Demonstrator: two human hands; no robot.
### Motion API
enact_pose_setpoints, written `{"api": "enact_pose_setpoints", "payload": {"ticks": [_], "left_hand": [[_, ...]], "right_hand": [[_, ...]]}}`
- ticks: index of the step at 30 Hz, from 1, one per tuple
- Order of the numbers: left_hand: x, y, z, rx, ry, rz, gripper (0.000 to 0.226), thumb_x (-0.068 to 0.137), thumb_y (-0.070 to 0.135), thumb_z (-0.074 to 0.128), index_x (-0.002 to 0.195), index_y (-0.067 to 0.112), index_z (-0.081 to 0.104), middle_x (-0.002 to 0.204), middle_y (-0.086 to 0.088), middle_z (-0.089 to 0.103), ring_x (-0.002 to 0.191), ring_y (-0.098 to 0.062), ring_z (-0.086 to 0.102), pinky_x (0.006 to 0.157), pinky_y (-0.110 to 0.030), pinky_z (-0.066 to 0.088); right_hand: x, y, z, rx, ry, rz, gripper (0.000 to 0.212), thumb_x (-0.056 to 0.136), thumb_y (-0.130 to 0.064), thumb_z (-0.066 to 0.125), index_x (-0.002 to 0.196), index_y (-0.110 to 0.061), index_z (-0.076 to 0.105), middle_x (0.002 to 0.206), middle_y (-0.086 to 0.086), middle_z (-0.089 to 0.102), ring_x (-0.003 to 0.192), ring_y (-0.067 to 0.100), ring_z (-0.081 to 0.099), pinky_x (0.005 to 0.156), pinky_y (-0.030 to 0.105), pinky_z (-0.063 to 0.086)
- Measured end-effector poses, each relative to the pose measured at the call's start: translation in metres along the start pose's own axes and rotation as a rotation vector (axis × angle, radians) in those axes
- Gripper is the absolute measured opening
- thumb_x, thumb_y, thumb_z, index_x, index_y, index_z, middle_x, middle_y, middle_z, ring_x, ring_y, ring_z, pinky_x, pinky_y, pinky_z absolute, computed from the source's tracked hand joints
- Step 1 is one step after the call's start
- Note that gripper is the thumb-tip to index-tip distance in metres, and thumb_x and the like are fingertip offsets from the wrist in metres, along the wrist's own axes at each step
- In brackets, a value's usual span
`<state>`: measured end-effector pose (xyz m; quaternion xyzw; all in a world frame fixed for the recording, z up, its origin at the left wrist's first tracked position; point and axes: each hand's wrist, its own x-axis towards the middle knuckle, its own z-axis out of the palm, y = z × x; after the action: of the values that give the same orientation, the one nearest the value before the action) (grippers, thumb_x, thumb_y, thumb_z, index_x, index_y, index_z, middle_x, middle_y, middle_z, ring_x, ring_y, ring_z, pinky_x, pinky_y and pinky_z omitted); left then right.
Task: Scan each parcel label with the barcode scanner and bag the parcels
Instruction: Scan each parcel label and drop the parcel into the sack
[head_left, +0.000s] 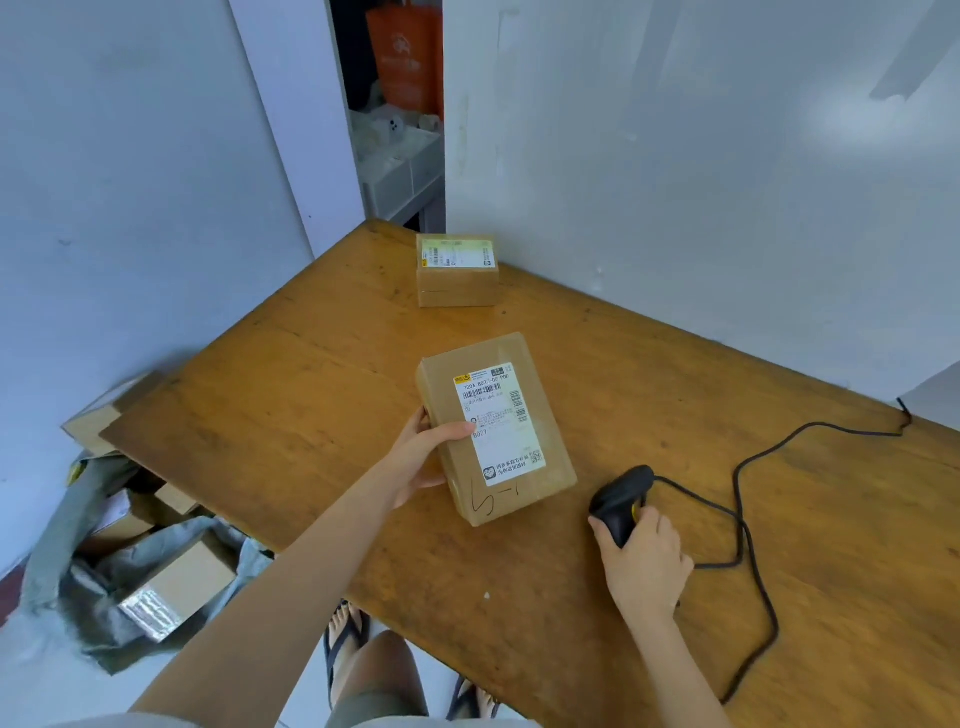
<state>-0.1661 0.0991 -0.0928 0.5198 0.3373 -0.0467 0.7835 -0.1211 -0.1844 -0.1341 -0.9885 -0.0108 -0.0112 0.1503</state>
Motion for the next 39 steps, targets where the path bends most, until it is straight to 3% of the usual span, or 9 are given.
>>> {"api": "enact_pose_setpoints", "payload": {"ticks": [7, 10, 14, 19, 22, 28, 32, 34, 39], "left_hand": [[-0.009, -0.007, -0.018, -0.001, 0.015, -0.050, 0.092, 0.052, 0.040, 0.088, 0.133, 0.041, 0.045, 0.125, 0.007, 0.065, 0.117, -0.017, 0.059, 0.093, -0.052, 0.048], [-0.012, -0.006, -0.019, -0.008, 0.021, -0.065, 0.099, 0.052, 0.043, 0.087, 0.139, 0.041, 0.039, 0.130, 0.006, 0.061, 0.121, -0.018, 0.055, 0.098, -0.055, 0.044], [-0.022, -0.004, -0.024, -0.040, 0.022, -0.082, 0.085, 0.056, 0.046, 0.082, 0.133, 0.041, 0.047, 0.120, 0.006, 0.068, 0.115, -0.018, 0.059, 0.098, -0.054, 0.045], [-0.048, -0.001, -0.051, -0.129, 0.130, -0.093, 0.069, 0.059, 0.057, 0.076, 0.122, 0.039, 0.054, 0.115, 0.006, 0.070, 0.109, -0.018, 0.064, 0.080, -0.039, 0.051], [-0.068, 0.007, -0.084, -0.185, 0.273, -0.081, 0.058, 0.068, 0.066, 0.069, 0.120, 0.041, 0.056, 0.110, 0.008, 0.072, 0.101, -0.014, 0.067, 0.068, -0.031, 0.050], [-0.098, 0.027, -0.185, -0.342, 0.525, 0.065, 0.051, 0.086, 0.053, 0.059, 0.129, 0.026, 0.054, 0.111, -0.002, 0.072, 0.097, -0.020, 0.069, 0.070, -0.032, 0.054], [-0.131, 0.036, -0.270, -0.320, 0.695, 0.101, 0.059, 0.068, 0.059, 0.062, 0.120, 0.033, 0.056, 0.126, -0.004, 0.059, 0.117, -0.027, 0.058, 0.100, -0.047, 0.047], [-0.147, 0.036, -0.318, -0.300, 0.706, 0.105, 0.067, 0.065, 0.059, 0.062, 0.126, 0.032, 0.056, 0.135, -0.008, 0.052, 0.124, -0.031, 0.051, 0.106, -0.050, 0.042], [-0.177, 0.036, -0.425, -0.380, 0.673, 0.151, 0.031, 0.093, 0.029, 0.059, 0.122, 0.019, 0.059, 0.115, -0.012, 0.070, 0.099, -0.027, 0.068, 0.079, -0.038, 0.059]], "right_hand": [[-0.011, -0.018, -0.002, -0.040, -0.002, 0.053, 0.065, 0.071, -0.035, 0.081, 0.119, -0.002, 0.051, 0.115, 0.019, 0.053, 0.110, 0.040, 0.046, 0.087, 0.053, 0.038], [-0.017, -0.038, -0.021, 0.189, 0.084, -0.067, 0.060, 0.079, -0.023, 0.073, 0.130, -0.006, 0.047, 0.126, 0.019, 0.047, 0.117, 0.039, 0.041, 0.093, 0.054, 0.038], [-0.022, -0.084, -0.041, 0.751, -0.215, -0.215, 0.038, 0.098, -0.035, 0.046, 0.134, -0.025, 0.047, 0.134, -0.007, 0.046, 0.128, 0.010, 0.040, 0.106, 0.031, 0.032], [-0.030, -0.141, -0.032, 0.962, -0.479, -0.253, 0.032, 0.092, -0.037, 0.058, 0.118, -0.052, 0.046, 0.112, -0.031, 0.060, 0.106, -0.011, 0.055, 0.081, 0.010, 0.047], [-0.042, -0.185, -0.020, 0.982, -0.546, -0.287, 0.032, 0.089, -0.038, 0.060, 0.117, -0.049, 0.048, 0.105, -0.035, 0.059, 0.100, -0.017, 0.054, 0.070, 0.002, 0.046], [-0.097, -0.298, 0.003, 0.970, -0.642, -0.425, 0.041, 0.092, -0.036, 0.059, 0.131, -0.029, 0.049, 0.115, -0.016, 0.061, 0.104, 0.001, 0.058, 0.078, 0.019, 0.052], [-0.145, -0.373, 0.020, 0.979, -0.745, -0.470, 0.041, 0.093, -0.032, 0.058, 0.132, -0.026, 0.048, 0.114, -0.014, 0.062, 0.101, -0.003, 0.060, 0.073, 0.014, 0.051], [-0.174, -0.410, 0.031, 0.975, -0.789, -0.486, 0.038, 0.093, -0.031, 0.058, 0.130, -0.027, 0.048, 0.110, -0.016, 0.062, 0.093, -0.011, 0.060, 0.067, 0.009, 0.050], [-0.233, -0.493, 0.059, 0.942, -0.872, -0.521, 0.041, 0.092, -0.029, 0.061, 0.130, -0.023, 0.047, 0.110, -0.010, 0.064, 0.095, 0.001, 0.063, 0.073, 0.020, 0.053]]}}
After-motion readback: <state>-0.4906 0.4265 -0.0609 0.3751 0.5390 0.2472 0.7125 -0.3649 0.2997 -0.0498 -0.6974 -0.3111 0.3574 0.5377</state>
